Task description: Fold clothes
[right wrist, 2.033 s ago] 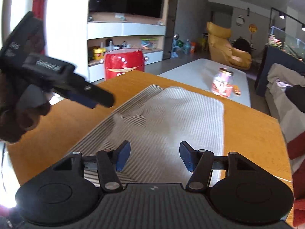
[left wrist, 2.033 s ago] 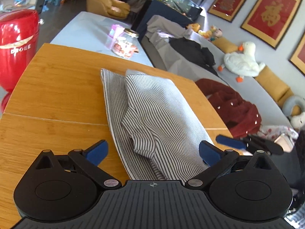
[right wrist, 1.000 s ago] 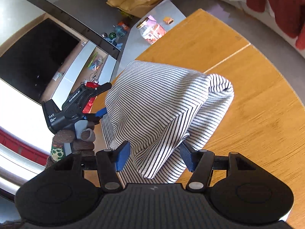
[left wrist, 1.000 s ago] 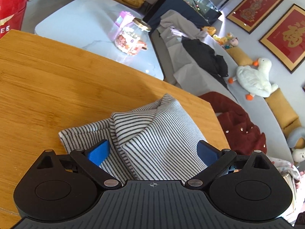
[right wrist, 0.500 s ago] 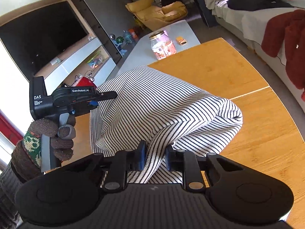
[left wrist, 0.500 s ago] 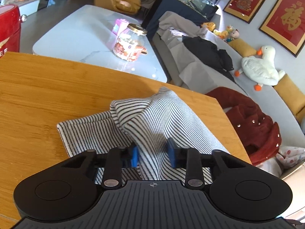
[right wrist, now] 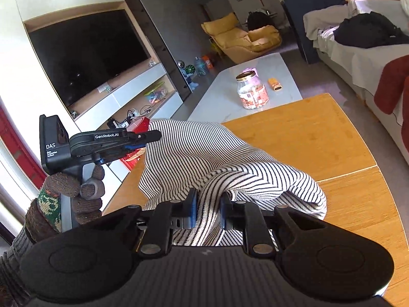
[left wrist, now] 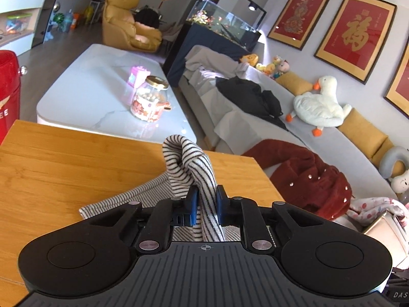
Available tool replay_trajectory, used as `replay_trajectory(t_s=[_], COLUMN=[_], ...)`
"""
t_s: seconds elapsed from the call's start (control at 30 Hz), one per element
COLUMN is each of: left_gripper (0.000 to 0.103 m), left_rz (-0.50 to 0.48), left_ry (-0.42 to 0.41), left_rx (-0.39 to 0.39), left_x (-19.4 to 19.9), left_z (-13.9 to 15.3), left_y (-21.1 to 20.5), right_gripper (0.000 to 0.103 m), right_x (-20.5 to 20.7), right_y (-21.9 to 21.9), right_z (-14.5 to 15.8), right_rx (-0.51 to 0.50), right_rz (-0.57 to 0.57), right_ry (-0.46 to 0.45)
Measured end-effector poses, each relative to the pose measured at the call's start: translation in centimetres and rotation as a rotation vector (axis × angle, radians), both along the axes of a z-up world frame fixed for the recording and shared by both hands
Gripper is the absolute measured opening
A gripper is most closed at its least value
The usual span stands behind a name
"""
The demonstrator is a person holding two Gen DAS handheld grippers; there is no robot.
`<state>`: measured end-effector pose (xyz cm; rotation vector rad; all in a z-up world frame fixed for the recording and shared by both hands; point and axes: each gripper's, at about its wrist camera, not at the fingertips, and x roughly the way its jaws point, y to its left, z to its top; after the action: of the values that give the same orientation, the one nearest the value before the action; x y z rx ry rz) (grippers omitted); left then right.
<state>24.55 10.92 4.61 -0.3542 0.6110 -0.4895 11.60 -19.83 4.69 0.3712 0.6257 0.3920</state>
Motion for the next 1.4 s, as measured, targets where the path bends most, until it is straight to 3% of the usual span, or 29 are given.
replay_trajectory(t_s=[0.2, 0.43, 0.5, 0.7, 0.9, 1.2, 1.4], left_gripper=[0.01, 0.013, 0.025, 0.034, 0.047, 0.071, 0.072], left_rz=[-0.003, -0.011, -0.004, -0.004, -0.023, -0.152, -0.114], left_ry=[-0.041, 0.105, 0.148, 0.231, 0.226, 0.233, 0.236], left_rx=[-0.045, -0.029, -0.021, 0.014, 0.023, 0.034, 0.065], left_x=[-2.8, -2.4, -1.9, -1.0, -1.4, -2.8, -2.3], left_z=[2.1, -1.9, -3.3, -6.2, -5.4, -5.6, -6.3], left_y=[2.3, 1.6, 1.3, -0.1, -1.3, -5.8, -4.8], right_gripper=[0.014, 0.014, 0.015, 0.019, 0.02, 0.02, 0.026], right_x=[-1.1, -1.5, -1.6, -2.3, -2.3, -2.0, -2.2], right_y=[0.7, 0.5, 0.2, 0.4, 1.3, 2.8, 5.4], right_z=[0.0, -5.9, -6.4, -7.0, -7.2, -7.3, -6.7], right_rx=[-0.003, -0.013, -0.002, -0.01, -0.019, -0.037, -0.056], right_rz=[0.061, 0.005, -0.015, -0.032, -0.007, 0.044, 0.158], right_ry=[0.041, 0.215, 0.219, 0.184, 0.157, 0.119, 0.089])
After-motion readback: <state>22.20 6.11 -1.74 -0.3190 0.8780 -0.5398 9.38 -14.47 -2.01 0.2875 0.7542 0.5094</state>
